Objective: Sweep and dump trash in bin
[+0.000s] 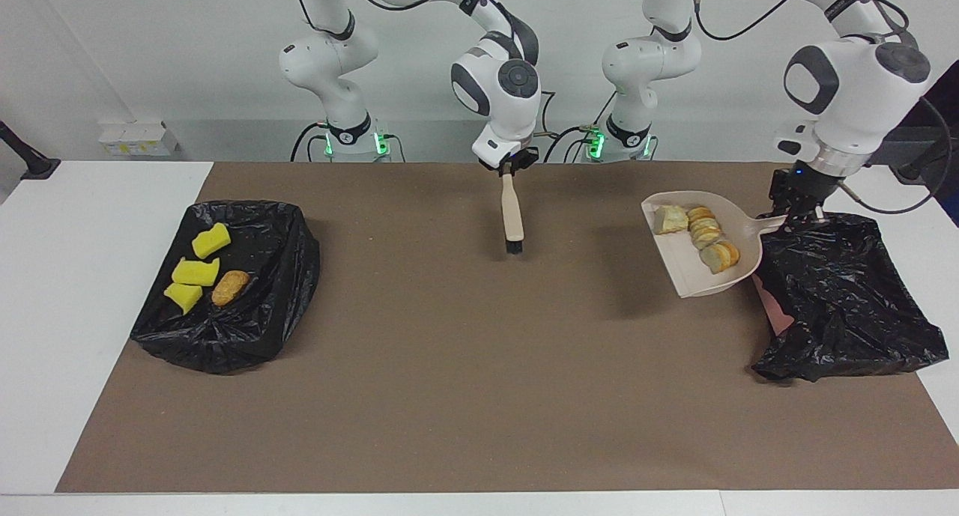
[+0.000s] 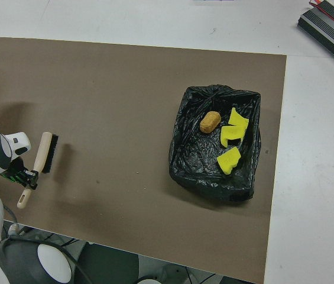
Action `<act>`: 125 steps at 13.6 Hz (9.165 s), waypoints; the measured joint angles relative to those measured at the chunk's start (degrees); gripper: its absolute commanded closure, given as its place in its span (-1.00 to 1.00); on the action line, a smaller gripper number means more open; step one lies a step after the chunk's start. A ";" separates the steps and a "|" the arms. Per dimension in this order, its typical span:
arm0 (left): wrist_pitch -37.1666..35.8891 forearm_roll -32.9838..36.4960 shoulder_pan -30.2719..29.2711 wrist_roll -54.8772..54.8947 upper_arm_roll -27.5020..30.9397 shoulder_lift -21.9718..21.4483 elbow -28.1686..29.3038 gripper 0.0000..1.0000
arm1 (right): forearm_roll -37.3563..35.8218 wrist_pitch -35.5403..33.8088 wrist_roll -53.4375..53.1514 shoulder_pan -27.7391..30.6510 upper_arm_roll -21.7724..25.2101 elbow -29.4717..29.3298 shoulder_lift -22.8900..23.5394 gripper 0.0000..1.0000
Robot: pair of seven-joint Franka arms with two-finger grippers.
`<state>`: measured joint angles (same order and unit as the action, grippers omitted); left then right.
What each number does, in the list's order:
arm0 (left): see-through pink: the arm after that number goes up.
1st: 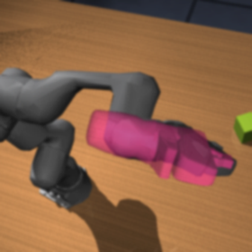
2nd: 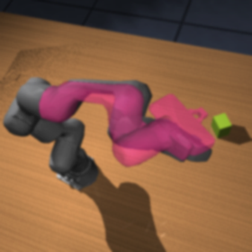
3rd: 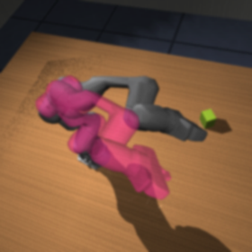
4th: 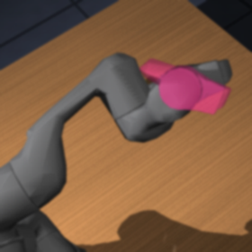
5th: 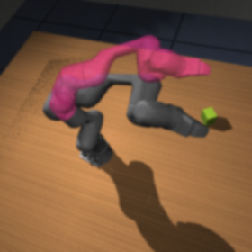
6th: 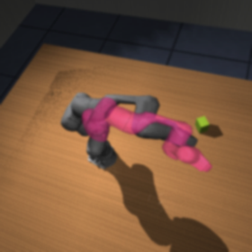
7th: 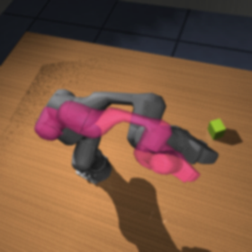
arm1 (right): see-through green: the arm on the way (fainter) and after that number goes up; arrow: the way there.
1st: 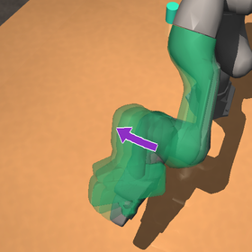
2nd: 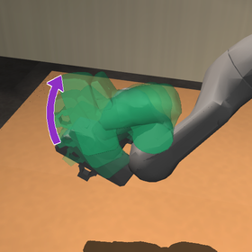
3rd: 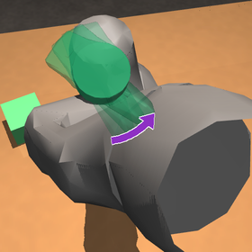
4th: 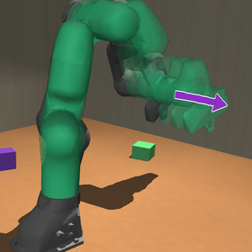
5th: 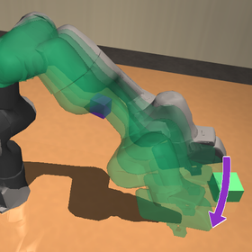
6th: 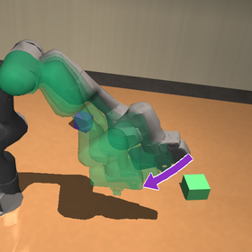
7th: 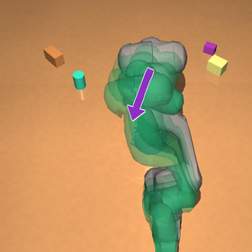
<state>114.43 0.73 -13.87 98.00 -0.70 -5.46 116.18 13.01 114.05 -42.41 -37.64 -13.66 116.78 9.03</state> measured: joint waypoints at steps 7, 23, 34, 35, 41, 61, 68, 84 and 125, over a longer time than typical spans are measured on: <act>0.71 -0.96 -12.71 4.74 0.07 2.27 -6.00 1.00 | 0.03 6.13 -3.73 -2.07 0.04 -0.48 3.41 0.79; 5.16 35.43 -15.88 1.47 -0.80 14.69 -22.44 1.00 | -3.16 -15.32 10.21 11.16 1.04 -14.68 -3.52 -1.00; 0.10 55.21 -7.89 -11.84 -0.85 14.40 -21.79 1.00 | -14.78 -26.05 33.29 28.49 1.74 -24.20 -6.13 -1.00; -0.68 56.58 -7.35 -12.33 -0.86 14.28 -21.74 1.00 | -14.90 -26.50 34.78 30.65 1.80 -24.91 -6.31 -1.00; -4.83 60.64 -4.95 -14.69 -0.89 13.32 -21.72 1.00 | -20.19 -26.56 39.10 39.58 2.40 -27.14 -6.47 -1.00; -14.01 14.08 22.34 -72.12 -1.98 10.55 -15.63 1.00 | -15.30 -29.92 38.87 39.18 14.55 -26.53 -12.64 -1.00; -8.58 5.71 37.23 -111.29 -2.08 20.94 -19.84 1.00 | -15.30 -29.92 38.87 38.74 14.35 -26.41 -12.64 -1.00; -2.77 0.81 42.07 -122.99 -1.98 36.03 -31.34 0.43 | -15.30 -29.92 38.87 38.74 14.35 -26.39 -12.64 -1.00; -27.68 -2.77 18.49 -91.51 1.03 4.68 -28.23 -1.00 | -15.30 -29.92 38.87 38.74 14.35 -26.38 -12.65 -1.00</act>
<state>86.75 -2.04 4.61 6.48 0.33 -0.77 87.95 -2.29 84.13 -3.54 1.10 0.69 90.39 -3.62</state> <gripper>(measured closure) 0.000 0.000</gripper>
